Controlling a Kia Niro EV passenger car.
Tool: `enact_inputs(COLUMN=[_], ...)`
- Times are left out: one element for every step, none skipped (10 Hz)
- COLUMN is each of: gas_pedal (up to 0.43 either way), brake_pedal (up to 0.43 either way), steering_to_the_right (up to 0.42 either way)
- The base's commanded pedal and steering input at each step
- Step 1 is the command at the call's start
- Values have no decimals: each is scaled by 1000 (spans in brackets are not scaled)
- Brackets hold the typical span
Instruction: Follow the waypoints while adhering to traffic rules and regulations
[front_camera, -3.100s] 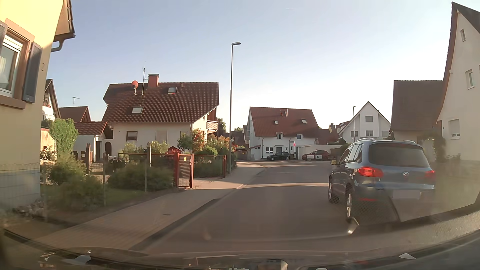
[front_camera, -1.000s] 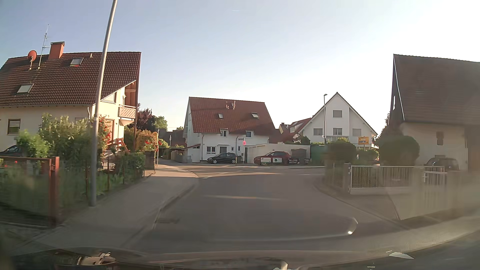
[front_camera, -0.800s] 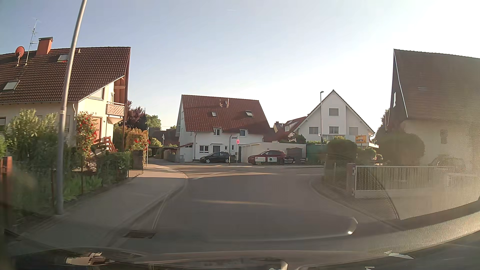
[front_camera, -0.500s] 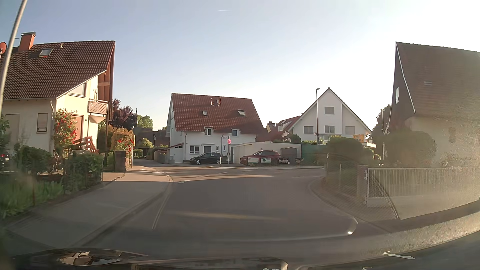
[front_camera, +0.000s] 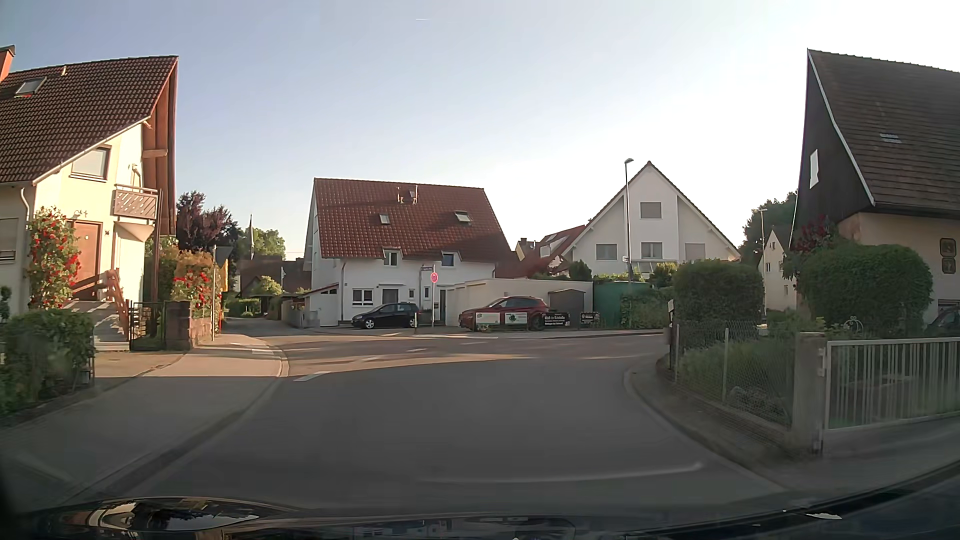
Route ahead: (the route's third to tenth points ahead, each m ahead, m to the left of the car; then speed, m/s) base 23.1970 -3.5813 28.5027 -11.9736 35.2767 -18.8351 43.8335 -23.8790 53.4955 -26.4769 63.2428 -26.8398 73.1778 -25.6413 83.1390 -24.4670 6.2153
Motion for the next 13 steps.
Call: enact_inputs(gas_pedal=[98, 87, 87, 87, 79, 79, 67, 67, 67, 59, 59, 59, 59], brake_pedal=[0, 0, 0, 0, 0, 0, 0, 0, 0, 0, 0, 0, 0], steering_to_the_right=[36, 34, 34, 33, 34, 35, 35, 36, 39, 46, 54, 61, 70])
